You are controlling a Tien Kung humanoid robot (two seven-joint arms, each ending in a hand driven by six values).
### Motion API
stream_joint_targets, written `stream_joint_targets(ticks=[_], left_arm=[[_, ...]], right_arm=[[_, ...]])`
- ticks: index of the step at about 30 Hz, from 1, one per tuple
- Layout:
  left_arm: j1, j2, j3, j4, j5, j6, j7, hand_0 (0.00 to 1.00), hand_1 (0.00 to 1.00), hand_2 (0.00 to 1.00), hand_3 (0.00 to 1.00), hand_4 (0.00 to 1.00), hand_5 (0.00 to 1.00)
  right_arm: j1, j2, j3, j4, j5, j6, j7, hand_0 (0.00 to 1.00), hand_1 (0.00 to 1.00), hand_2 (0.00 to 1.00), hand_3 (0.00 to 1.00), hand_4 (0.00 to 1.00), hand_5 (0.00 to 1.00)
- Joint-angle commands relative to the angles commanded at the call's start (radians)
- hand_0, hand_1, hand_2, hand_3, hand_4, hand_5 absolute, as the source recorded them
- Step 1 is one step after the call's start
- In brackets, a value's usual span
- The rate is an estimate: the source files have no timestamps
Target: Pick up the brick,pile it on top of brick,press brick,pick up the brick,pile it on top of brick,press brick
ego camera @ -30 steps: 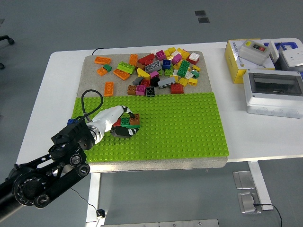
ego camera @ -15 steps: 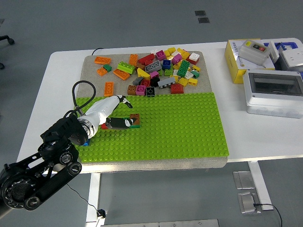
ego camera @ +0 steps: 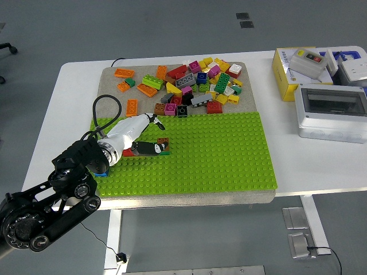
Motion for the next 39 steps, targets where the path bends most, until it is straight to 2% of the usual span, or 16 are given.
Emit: stream_joint_targets(ticks=[8,14,16,17,22,23,28,29,30,34,39], left_arm=[[-0.035,0.028,-0.02,-0.007,0.017,0.011,-0.035,0.985,0.946,0.938,0.719,0.689,0.411],[-0.024,0.053,-0.068,-0.025,0.0,0.024,-0.082,0.984,0.942,0.935,0.743,0.688,0.4],[-0.001,0.071,-0.104,-0.021,-0.005,0.03,-0.105,0.984,0.942,0.935,0.743,0.688,0.4],[0.011,0.08,-0.121,-0.018,-0.005,0.033,-0.113,0.96,0.888,0.888,0.829,0.666,0.342],[0.092,0.13,-0.217,0.0,0.002,0.057,-0.166,0.96,0.888,0.888,0.829,0.666,0.342],[0.11,0.141,-0.237,0.005,0.005,0.065,-0.182,0.953,0.856,0.842,0.864,0.634,0.293],[0.202,0.194,-0.346,0.031,0.013,0.111,-0.287,0.953,0.856,0.842,0.864,0.634,0.293],[0.212,0.199,-0.363,0.037,0.015,0.118,-0.304,0.966,0.864,0.839,0.862,0.607,0.247],[0.224,0.205,-0.384,0.046,0.018,0.125,-0.325,0.966,0.864,0.839,0.862,0.607,0.247],[0.245,0.204,-0.426,0.082,0.028,0.147,-0.375,0.966,0.864,0.839,0.862,0.607,0.247],[0.276,0.174,-0.474,0.096,0.012,0.185,-0.46,0.967,0.869,0.842,0.851,0.597,0.236]], right_arm=[[-0.005,0.0,0.015,0.0,0.019,-0.002,0.016,0.705,0.658,0.686,0.771,0.595,0.998],[-0.005,-0.001,0.034,0.0,0.0,-0.003,0.015,0.705,0.651,0.684,0.77,0.596,0.998],[-0.005,-0.002,0.04,0.0,-0.013,-0.003,0.011,0.705,0.651,0.684,0.77,0.596,0.998],[-0.005,-0.002,0.041,0.0,-0.018,-0.003,0.009,0.701,0.652,0.683,0.77,0.597,0.998],[-0.004,-0.004,0.043,0.0,-0.034,-0.005,0.002,0.701,0.652,0.683,0.77,0.597,0.998],[-0.004,-0.004,0.045,0.0,-0.037,-0.006,0.001,0.699,0.653,0.684,0.769,0.594,0.998],[-0.002,-0.006,0.06,0.0,-0.051,-0.009,-0.003,0.699,0.653,0.684,0.769,0.594,0.998],[-0.001,-0.006,0.063,0.0,-0.054,-0.01,-0.004,0.697,0.653,0.684,0.77,0.593,0.998],[-0.001,-0.006,0.068,0.0,-0.059,-0.01,-0.006,0.697,0.653,0.684,0.77,0.593,0.998],[0.002,-0.007,0.088,0.0,-0.084,-0.01,-0.014,0.697,0.653,0.684,0.77,0.593,0.998],[0.004,-0.009,0.062,0.0,-0.073,-0.008,-0.014,0.696,0.653,0.686,0.769,0.601,0.998]])
